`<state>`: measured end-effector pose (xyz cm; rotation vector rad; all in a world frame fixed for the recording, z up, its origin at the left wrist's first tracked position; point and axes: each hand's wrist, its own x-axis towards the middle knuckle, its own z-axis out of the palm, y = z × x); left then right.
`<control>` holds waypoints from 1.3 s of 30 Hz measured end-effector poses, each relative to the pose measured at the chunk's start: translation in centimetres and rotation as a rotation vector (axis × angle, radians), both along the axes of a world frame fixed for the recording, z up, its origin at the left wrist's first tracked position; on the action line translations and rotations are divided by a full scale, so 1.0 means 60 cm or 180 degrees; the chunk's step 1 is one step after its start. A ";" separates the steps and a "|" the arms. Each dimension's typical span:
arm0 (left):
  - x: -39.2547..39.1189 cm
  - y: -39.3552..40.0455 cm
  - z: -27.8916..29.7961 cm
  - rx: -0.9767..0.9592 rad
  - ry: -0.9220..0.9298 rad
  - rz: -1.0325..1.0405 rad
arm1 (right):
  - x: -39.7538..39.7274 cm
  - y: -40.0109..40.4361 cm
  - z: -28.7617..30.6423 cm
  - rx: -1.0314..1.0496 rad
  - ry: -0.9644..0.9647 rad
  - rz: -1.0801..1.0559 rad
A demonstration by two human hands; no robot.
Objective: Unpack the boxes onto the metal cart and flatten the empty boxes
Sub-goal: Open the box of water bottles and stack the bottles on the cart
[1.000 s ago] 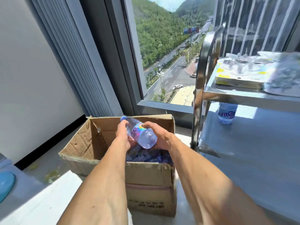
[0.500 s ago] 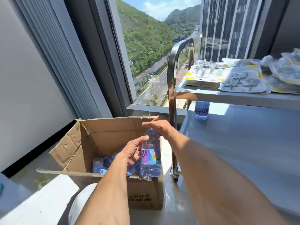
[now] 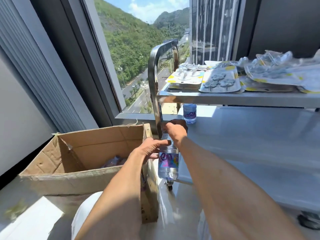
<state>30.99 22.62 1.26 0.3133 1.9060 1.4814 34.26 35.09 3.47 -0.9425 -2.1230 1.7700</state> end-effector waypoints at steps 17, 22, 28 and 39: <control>-0.031 0.244 0.034 0.0574 0.1075 0.0574 | 0.073 0.178 -0.070 0.1113 0.0298 -0.0931; -0.059 0.270 0.015 0.0713 0.0971 0.0352 | 0.057 0.195 -0.112 0.1461 0.0368 -0.0356; -0.092 0.292 -0.011 0.1016 0.0878 0.0373 | 0.001 0.208 -0.136 0.1827 0.0394 -0.0668; -0.103 0.253 -0.072 0.0697 0.1217 0.0240 | 0.006 0.227 -0.169 0.1865 0.0250 -0.0505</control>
